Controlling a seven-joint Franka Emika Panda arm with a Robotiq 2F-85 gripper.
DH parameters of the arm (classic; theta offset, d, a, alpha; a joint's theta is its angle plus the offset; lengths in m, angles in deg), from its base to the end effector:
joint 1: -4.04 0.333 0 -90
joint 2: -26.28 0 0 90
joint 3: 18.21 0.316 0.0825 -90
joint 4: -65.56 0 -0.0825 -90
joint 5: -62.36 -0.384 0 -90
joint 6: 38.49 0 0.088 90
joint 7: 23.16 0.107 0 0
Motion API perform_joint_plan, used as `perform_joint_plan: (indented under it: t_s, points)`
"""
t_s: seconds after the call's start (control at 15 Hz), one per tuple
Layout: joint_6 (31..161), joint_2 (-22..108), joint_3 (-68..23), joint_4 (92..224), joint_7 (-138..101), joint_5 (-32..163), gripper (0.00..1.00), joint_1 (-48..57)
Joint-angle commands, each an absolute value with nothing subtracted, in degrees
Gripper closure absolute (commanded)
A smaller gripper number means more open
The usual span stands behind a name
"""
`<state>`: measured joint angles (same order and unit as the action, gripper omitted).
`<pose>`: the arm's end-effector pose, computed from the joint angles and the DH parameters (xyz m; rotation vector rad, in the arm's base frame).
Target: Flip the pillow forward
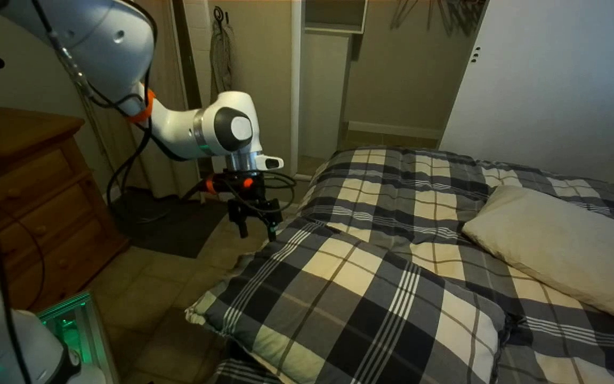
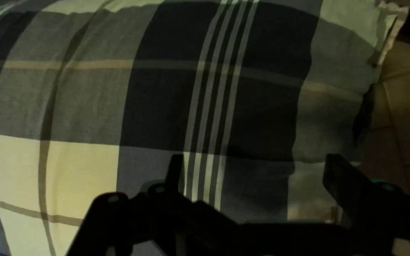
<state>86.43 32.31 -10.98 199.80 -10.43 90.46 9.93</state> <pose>0.4753 0.0932 0.2725 2.6942 0.4705 -0.2417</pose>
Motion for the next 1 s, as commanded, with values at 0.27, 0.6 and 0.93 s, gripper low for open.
perform_joint_plan:
  t_s: [0.27,0.6,0.93]
  points:
    - [104.4,42.3,-15.8,198.5,5.7,105.2,0.00,13.0]
    - [106.3,42.9,-16.5,198.9,6.1,102.4,0.00,14.3]
    - [106.3,43.4,-16.8,198.4,6.1,102.3,0.00,14.4]
